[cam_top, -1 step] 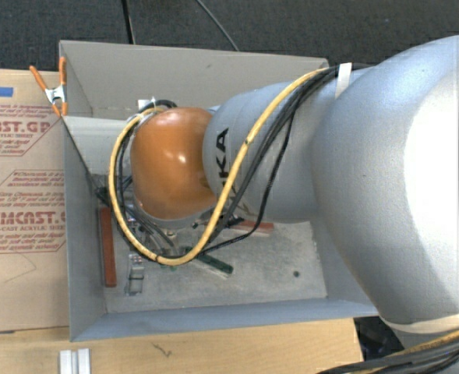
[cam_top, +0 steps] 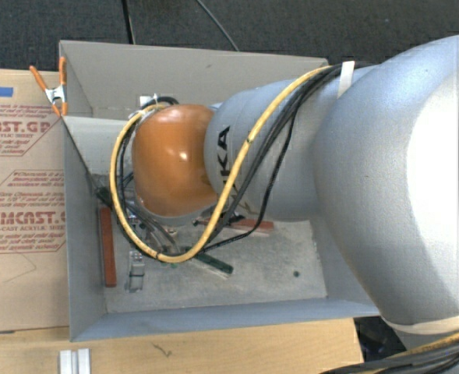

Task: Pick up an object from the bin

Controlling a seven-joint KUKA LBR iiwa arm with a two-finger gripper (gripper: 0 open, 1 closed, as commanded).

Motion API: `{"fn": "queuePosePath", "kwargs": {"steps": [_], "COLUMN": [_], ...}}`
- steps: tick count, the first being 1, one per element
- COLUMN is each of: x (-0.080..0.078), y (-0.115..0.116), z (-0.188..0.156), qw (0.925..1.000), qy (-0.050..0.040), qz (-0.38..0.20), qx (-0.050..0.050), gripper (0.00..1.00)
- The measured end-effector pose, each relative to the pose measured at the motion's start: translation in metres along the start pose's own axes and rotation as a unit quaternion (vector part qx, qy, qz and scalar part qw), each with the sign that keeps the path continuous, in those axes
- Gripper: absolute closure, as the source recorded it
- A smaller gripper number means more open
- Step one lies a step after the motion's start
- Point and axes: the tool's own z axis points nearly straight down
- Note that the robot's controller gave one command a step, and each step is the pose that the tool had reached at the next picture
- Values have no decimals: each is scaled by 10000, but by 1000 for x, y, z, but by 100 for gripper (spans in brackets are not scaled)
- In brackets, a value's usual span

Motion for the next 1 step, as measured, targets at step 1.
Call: {"fn": "queuePosePath", "kwargs": {"steps": [1], "x": [4], "y": [-50], "z": [46], "qw": [9987], "qy": [-16], "qz": [-515], "qx": [-2], "gripper": [0]}}
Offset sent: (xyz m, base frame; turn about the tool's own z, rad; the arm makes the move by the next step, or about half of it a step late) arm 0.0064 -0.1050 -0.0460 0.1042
